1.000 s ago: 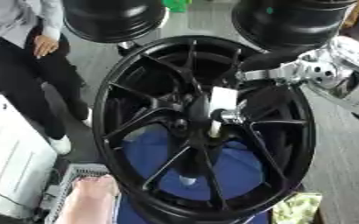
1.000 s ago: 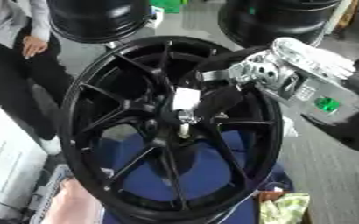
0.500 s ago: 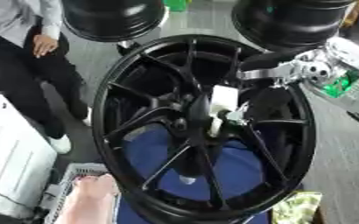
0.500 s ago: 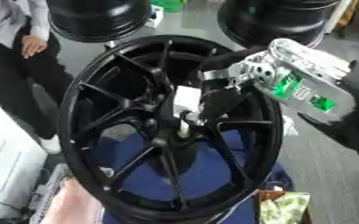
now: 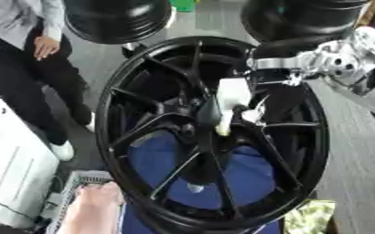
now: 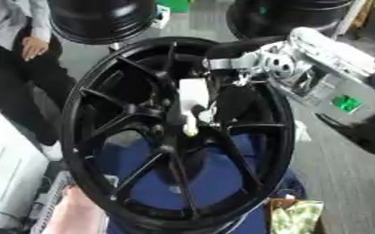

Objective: Pull the pin out of the wheel hub.

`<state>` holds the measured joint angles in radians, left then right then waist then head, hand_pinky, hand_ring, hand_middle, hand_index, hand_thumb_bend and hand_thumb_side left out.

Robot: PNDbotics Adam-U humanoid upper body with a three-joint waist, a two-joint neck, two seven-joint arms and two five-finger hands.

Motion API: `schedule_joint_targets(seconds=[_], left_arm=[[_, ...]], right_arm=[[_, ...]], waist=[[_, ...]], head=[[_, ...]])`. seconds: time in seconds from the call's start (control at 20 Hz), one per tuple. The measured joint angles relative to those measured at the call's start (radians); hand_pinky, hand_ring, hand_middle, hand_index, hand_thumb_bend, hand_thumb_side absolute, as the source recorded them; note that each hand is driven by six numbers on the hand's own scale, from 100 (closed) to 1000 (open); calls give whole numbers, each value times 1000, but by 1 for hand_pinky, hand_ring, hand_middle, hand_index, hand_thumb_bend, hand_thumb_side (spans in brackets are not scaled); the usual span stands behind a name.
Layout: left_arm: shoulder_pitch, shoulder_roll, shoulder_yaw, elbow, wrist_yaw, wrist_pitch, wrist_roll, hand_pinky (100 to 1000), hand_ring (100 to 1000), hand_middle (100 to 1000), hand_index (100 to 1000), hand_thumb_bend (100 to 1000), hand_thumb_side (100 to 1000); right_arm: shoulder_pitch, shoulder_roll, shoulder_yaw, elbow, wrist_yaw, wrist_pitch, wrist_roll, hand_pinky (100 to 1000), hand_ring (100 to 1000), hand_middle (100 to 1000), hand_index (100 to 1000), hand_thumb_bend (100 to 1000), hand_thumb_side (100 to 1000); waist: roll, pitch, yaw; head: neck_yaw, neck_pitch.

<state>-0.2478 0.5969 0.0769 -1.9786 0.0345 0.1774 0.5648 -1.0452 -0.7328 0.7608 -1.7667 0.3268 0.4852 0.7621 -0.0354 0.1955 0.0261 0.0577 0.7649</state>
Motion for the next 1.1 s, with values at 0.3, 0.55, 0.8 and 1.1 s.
schedule_joint_targets(seconds=[0.3,0.55,0.8,1.1], left_arm=[[1,0,0,0,0,1,1,628,1000,746,745,479,724],[3,4,6,0,-4,3,5,628,1000,746,745,481,724],[3,11,13,-2,-10,4,14,629,1000,746,745,481,723],[3,11,20,-4,-14,3,22,629,1000,745,745,483,722]], right_arm=[[-18,-78,-114,-41,-24,46,-46,814,624,465,606,100,318],[26,-193,-227,-71,-26,67,-67,826,632,475,626,100,330],[238,-356,-370,-102,-32,85,-108,828,638,483,640,100,317],[544,-489,-556,-106,-83,101,-256,827,653,500,659,100,323]], waist=[[0,0,-13],[0,0,-27],[0,0,-31],[0,4,-31]], head=[[2,0],[13,0],[26,0],[39,0]])
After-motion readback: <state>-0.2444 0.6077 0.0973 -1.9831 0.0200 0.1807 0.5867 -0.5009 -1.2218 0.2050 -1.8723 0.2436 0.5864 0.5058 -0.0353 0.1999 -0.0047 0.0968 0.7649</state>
